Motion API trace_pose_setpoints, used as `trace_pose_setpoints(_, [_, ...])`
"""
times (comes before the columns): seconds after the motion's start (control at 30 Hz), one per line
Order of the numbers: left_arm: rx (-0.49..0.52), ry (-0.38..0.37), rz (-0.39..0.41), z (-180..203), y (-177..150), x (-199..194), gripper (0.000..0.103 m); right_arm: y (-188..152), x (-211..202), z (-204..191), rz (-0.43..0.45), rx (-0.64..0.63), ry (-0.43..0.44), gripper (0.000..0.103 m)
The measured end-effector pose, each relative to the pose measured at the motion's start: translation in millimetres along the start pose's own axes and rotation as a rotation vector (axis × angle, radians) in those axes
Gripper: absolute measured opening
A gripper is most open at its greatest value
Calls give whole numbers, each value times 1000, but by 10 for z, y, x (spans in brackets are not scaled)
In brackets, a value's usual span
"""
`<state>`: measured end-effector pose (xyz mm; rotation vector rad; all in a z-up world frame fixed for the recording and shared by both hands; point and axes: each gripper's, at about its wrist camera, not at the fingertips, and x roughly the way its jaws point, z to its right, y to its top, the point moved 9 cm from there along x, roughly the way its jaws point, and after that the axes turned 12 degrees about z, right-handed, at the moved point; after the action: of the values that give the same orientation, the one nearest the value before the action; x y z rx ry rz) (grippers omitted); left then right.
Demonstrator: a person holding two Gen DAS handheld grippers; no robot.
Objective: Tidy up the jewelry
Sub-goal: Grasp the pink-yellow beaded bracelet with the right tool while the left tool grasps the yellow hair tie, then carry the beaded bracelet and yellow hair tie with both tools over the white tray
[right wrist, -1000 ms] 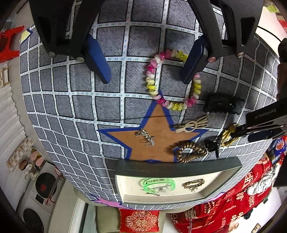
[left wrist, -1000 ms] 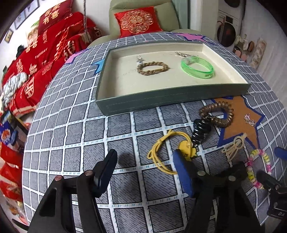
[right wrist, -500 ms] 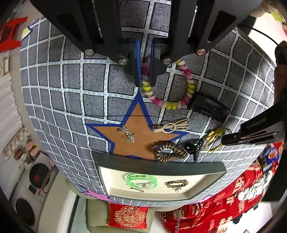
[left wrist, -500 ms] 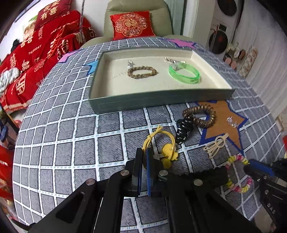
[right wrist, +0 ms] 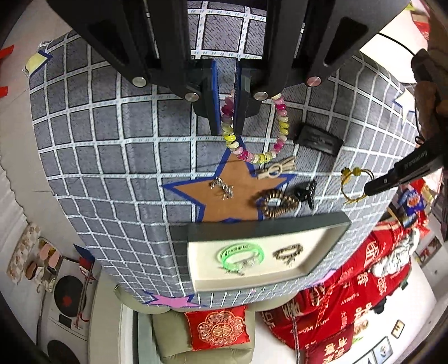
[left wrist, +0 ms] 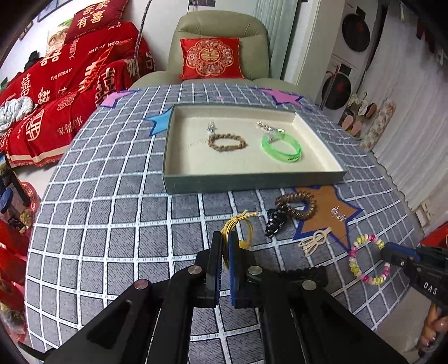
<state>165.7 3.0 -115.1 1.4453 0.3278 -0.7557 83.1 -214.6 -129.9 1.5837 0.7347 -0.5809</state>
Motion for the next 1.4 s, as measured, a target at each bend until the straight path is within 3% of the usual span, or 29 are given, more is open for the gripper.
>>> trace_pose_setpoints(0.37, [10,-31,69,103,410,-170,12,511,-116,-11,75,22,44,9])
trace_pose_setpoints(0.7, [36,-18,101,130,912,21,12,1214,97,-19,122,-1,56,9])
trace_pose_setpoints(1.1, [11,17,48,-14,1342,868,12,1883,877,-17,94,9,52,9])
trace_pose_setpoints(1.4, [-12,60,-40,-129,1229,1563,12,2013,1538,57,42,40,49,9])
